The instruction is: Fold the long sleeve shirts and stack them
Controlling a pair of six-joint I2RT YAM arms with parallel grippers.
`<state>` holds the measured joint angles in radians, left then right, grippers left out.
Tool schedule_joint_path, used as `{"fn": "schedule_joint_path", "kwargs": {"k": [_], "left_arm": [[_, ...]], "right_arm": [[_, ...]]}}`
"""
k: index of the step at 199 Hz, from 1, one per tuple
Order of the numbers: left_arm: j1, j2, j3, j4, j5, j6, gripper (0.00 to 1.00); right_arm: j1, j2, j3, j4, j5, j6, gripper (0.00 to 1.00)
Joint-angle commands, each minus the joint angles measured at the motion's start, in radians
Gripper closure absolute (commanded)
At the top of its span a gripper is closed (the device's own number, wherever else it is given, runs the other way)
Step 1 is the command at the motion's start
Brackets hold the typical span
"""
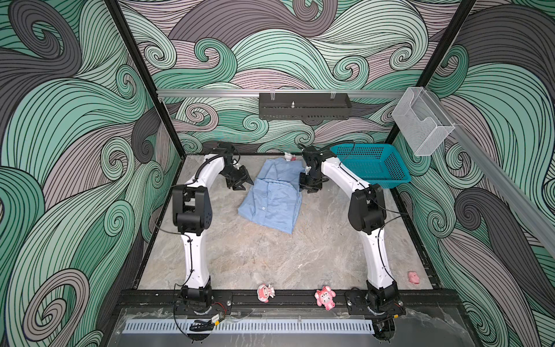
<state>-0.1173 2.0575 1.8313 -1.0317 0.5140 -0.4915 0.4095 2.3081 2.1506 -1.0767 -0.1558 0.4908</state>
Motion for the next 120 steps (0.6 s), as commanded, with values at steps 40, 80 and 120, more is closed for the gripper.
{"fn": "schedule_joint_path", "kwargs": {"k": [40,80,120], "left_arm": [[-0.123,-0.027,-0.289,0.270,0.110,-0.166,0.52],[-0.160,0.057,-0.318,0.286,0.119,-0.161,0.52],[-0.135,0.088,-0.291,0.165,0.063,-0.054,0.50]], "right_arm": [[-0.012,0.271,0.349,0.018,0.006,-0.084,0.59],[-0.021,0.351,0.372,0.018,-0.006,-0.096,0.60],[-0.012,0.222,0.079,0.034,-0.014,-0.112,0.60]]}}
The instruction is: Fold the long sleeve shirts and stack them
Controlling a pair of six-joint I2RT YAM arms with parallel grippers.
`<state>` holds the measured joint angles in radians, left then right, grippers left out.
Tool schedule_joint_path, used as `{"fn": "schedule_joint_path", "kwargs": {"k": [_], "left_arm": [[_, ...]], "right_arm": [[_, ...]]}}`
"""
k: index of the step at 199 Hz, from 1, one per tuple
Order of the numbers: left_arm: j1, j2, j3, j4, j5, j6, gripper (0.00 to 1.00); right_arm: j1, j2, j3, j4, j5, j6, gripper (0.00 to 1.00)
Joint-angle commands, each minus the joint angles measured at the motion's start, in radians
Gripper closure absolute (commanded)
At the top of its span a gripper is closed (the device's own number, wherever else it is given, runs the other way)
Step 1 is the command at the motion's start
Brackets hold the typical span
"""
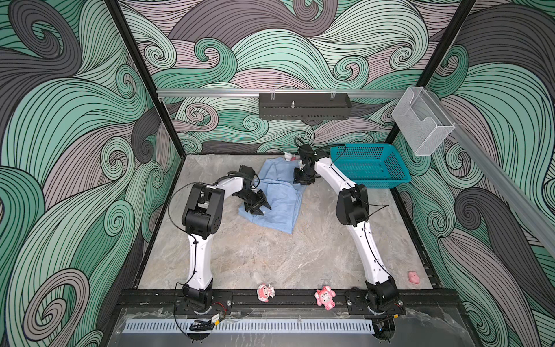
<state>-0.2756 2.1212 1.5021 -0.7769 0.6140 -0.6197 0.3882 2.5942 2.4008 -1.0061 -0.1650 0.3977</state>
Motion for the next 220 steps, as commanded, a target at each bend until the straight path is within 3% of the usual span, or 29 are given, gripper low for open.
{"fn": "schedule_joint_path", "kwargs": {"k": [1,42,73,91,113,141,196,220], "left_arm": [[0.025,0.024,0.041,-0.094,-0.039,0.078,0.50],[0.076,0.037,0.114,-0.205,-0.062,0.187,0.47],[0.095,0.035,0.131,-0.239,-0.050,0.219,0.46],[0.095,0.007,0.111,-0.224,-0.046,0.211,0.46],[0.082,-0.037,0.077,-0.186,-0.038,0.173,0.46],[0.054,-0.084,0.034,-0.119,-0.047,0.097,0.46],[-0.006,-0.105,-0.008,0.028,-0.074,-0.072,0.46],[-0.037,-0.086,-0.013,0.073,-0.061,-0.115,0.47]], "right_arm": [[0.011,-0.070,-0.183,-0.033,-0.004,-0.019,0.60],[0.061,-0.355,-0.703,0.181,-0.054,0.044,0.62],[0.123,-0.516,-0.948,0.293,-0.091,0.094,0.62],[0.127,-0.605,-1.004,0.334,-0.064,0.111,0.62],[0.112,-0.623,-0.920,0.314,0.016,0.072,0.62],[0.075,-0.519,-0.698,0.260,0.059,0.027,0.63],[0.028,-0.162,-0.160,0.153,0.103,-0.045,0.63],[0.019,-0.027,-0.003,0.138,0.101,-0.055,0.63]]}}
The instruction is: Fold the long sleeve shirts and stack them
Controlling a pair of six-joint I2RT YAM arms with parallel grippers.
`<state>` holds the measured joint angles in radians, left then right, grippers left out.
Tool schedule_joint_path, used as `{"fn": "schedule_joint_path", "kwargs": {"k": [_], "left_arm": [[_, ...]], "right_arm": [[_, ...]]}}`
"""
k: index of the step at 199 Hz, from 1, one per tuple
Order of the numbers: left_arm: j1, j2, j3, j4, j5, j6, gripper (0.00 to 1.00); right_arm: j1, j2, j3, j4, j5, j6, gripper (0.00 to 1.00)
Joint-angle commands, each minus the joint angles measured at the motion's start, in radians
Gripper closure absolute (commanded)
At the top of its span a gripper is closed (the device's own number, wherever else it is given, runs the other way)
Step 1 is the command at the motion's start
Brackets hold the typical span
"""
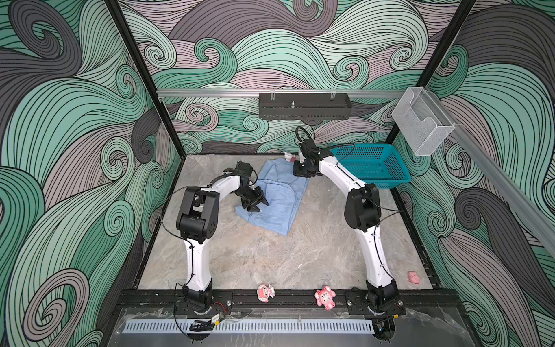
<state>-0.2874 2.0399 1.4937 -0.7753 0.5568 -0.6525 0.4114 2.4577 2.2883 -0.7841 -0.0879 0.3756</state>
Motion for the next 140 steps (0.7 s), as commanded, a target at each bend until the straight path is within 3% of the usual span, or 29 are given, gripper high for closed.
{"fn": "schedule_joint_path", "kwargs": {"k": [1,37,54,96,140], "left_arm": [[-0.027,-0.004,-0.005,0.073,-0.002,-0.084,0.47],[-0.050,0.063,-0.009,0.091,0.011,-0.105,0.49],[-0.046,0.091,-0.010,0.052,-0.011,-0.075,0.52],[-0.010,0.171,0.050,-0.159,-0.086,0.097,0.52],[0.044,0.145,0.079,-0.243,-0.107,0.204,0.48]], "right_arm": [[-0.004,0.115,0.116,-0.082,0.023,-0.034,0.63],[-0.016,0.261,0.291,-0.150,0.024,-0.039,0.62],[-0.020,0.264,0.282,-0.204,0.031,-0.040,0.62],[-0.023,0.097,-0.064,-0.209,0.018,-0.052,0.64],[0.024,-0.133,-0.519,-0.068,-0.041,-0.031,0.67]]}}
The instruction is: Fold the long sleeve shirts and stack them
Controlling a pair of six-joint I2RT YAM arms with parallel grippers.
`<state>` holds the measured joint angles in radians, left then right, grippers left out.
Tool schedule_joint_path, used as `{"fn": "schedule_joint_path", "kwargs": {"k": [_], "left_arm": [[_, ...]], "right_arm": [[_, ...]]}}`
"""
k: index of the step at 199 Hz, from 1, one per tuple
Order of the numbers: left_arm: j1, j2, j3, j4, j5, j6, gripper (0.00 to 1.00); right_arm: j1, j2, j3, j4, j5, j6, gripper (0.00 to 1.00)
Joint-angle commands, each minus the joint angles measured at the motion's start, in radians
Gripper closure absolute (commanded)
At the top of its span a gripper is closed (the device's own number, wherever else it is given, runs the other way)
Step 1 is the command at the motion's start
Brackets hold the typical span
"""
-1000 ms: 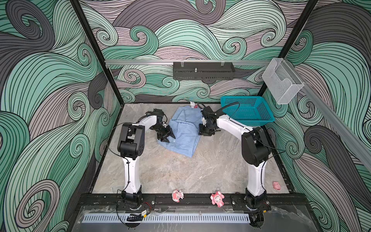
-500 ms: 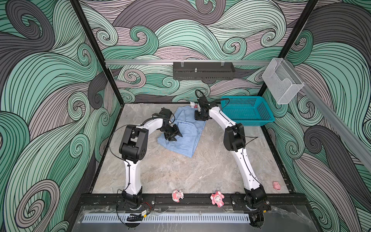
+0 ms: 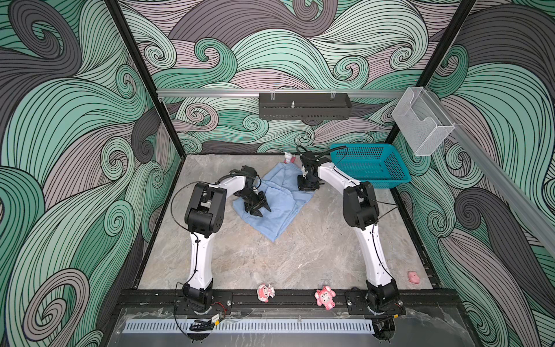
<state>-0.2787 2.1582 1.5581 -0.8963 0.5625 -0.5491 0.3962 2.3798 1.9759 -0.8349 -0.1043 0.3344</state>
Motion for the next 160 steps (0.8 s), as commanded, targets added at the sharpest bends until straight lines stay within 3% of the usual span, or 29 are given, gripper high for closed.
{"fn": "schedule_joint_path", "kwargs": {"k": [1,45,89,114,160], "left_arm": [[0.036,0.025,0.015,-0.122,-0.112,0.103,0.48],[0.057,-0.116,0.002,-0.121,-0.044,0.177,0.44],[0.075,-0.388,-0.115,-0.104,-0.010,0.171,0.41],[0.107,-0.508,-0.214,-0.087,-0.007,0.142,0.41],[0.210,-0.648,-0.351,-0.056,0.049,0.108,0.41]], "right_arm": [[0.043,-0.061,-0.216,-0.012,-0.026,0.011,0.67],[0.153,-0.341,-0.542,0.111,-0.022,0.055,0.62],[0.204,-0.583,-0.556,0.093,0.050,0.089,0.47],[0.257,-0.591,-0.553,0.134,-0.027,0.151,0.44],[0.322,-0.442,-0.513,0.231,-0.151,0.261,0.42]]}}
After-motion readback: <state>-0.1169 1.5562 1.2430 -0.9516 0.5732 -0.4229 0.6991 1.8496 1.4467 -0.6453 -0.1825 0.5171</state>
